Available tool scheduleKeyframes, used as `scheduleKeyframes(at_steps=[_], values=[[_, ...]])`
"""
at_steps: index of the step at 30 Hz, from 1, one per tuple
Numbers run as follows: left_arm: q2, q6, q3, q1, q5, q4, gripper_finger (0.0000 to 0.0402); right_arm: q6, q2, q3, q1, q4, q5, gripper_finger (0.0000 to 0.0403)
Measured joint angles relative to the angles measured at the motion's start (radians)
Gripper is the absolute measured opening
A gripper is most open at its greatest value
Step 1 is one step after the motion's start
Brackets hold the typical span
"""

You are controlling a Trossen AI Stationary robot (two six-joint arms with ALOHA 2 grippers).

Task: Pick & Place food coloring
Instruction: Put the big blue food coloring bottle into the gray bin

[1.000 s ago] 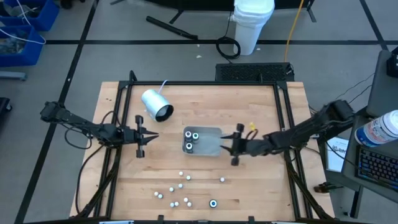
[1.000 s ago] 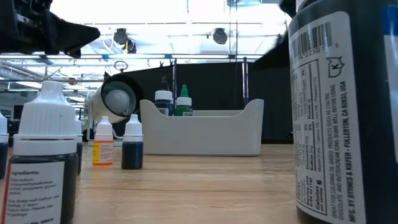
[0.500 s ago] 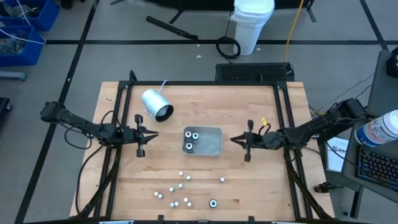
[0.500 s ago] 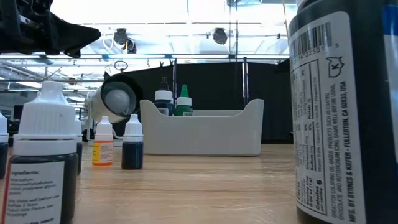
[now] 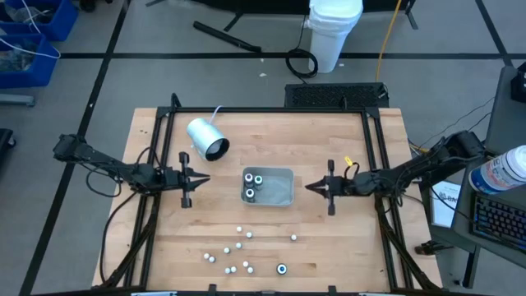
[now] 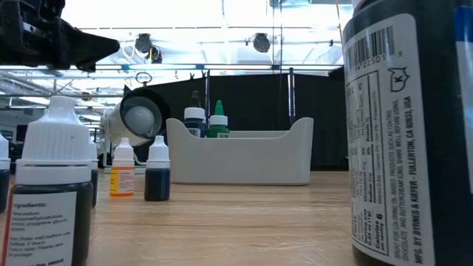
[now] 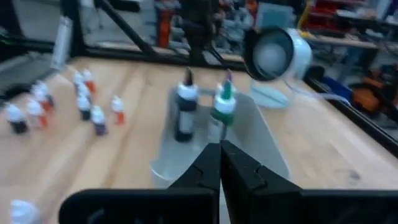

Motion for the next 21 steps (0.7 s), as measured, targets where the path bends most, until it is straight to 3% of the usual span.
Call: scheduleKeyframes(at_steps=[2,7,16,21], values=[[0.0,-0.002,0.0,0.0,0.001,-0.01,0.0037,-0.008,0.001,0.0,-0.014,-0.016,-0.017,0.0],[0.0,0.017,0.0,0.0,-0.008,-0.025,0.0037,-0.115,0.001,-0.039,-0.015,0.097,-0.22,0.0],[0.0,-0.01,0.0,0.0,0.022,-0.04,0.0037,-0.112,0.0,-0.143,-0.017,0.404,-0.22,0.0],[0.0,-0.013,0.0,0.0,-0.001,-0.041,0.0037,-0.121,0.0,-0.173,-0.017,0.431,-0.218,0.0]])
